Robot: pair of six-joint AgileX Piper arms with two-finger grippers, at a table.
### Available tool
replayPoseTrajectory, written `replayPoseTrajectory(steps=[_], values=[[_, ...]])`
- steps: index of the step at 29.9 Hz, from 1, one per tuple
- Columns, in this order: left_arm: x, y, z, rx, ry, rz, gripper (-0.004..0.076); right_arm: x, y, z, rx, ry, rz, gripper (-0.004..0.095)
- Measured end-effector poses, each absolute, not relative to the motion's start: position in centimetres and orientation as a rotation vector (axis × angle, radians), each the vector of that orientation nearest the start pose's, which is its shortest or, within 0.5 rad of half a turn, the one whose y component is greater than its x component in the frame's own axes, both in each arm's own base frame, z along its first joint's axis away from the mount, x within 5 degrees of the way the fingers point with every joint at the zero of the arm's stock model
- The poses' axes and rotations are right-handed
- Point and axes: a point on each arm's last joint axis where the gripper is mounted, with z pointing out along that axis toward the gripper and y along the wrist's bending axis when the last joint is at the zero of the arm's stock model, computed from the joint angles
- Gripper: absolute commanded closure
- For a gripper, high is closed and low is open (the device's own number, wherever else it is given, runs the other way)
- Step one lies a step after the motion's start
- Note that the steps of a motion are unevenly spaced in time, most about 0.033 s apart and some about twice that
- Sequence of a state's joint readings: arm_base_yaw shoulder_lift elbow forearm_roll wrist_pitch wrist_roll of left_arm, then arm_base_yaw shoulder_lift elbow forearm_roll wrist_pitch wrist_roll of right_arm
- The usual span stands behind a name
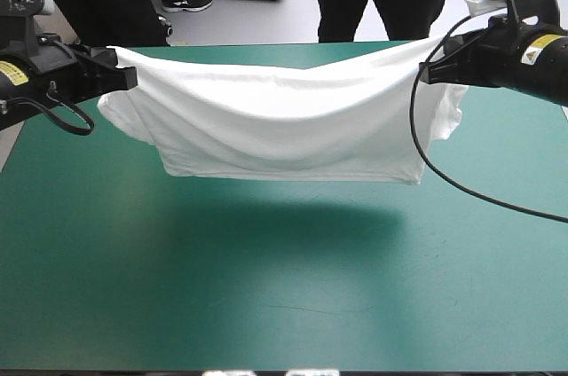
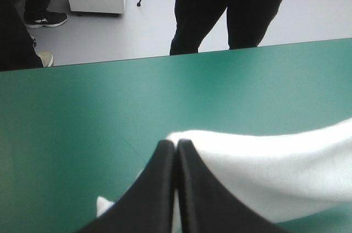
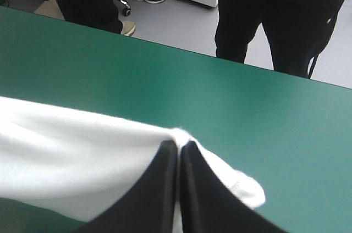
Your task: Fold the cloth
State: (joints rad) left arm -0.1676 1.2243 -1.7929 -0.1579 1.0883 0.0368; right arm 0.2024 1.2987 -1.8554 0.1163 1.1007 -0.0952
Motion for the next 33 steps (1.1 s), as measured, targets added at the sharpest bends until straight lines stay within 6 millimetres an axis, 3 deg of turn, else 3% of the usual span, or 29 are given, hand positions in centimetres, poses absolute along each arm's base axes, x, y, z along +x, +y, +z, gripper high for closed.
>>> replayPoseTrajectory(steps=[4,9,14,17,24,29,33], values=[[20.0,-4.7,53.7,0.219,1.974,-0.274,0.0741,21.9,5.4,53.8,-0.308,1.973,0.208,0.0925],[22.1,-5.0,53.7,0.199,1.918,-0.284,0.0741,23.2,5.7,53.7,-0.297,1.94,0.207,0.0925],[25.8,-5.8,53.1,0.161,1.833,-0.338,0.0741,27.1,6.3,52.5,-0.28,1.91,0.193,0.0926],[29.0,-6.3,52.1,0.13,1.798,-0.359,0.0741,29.9,6.5,51.7,-0.27,1.903,0.165,0.0926],[35.8,-7.4,51.5,0.094,1.72,-0.386,0.0741,37.0,5.0,51.8,-0.184,1.856,0.164,0.0925],[39.2,-8.0,51.3,0.094,1.69,-0.388,0.0741,39.6,5.0,50.4,-0.2,1.861,0.175,0.0925],[41.2,-8.5,49.0,0.107,1.792,-0.4,0.0741,42.0,5.2,47.7,-0.209,1.926,0.176,0.0926]])
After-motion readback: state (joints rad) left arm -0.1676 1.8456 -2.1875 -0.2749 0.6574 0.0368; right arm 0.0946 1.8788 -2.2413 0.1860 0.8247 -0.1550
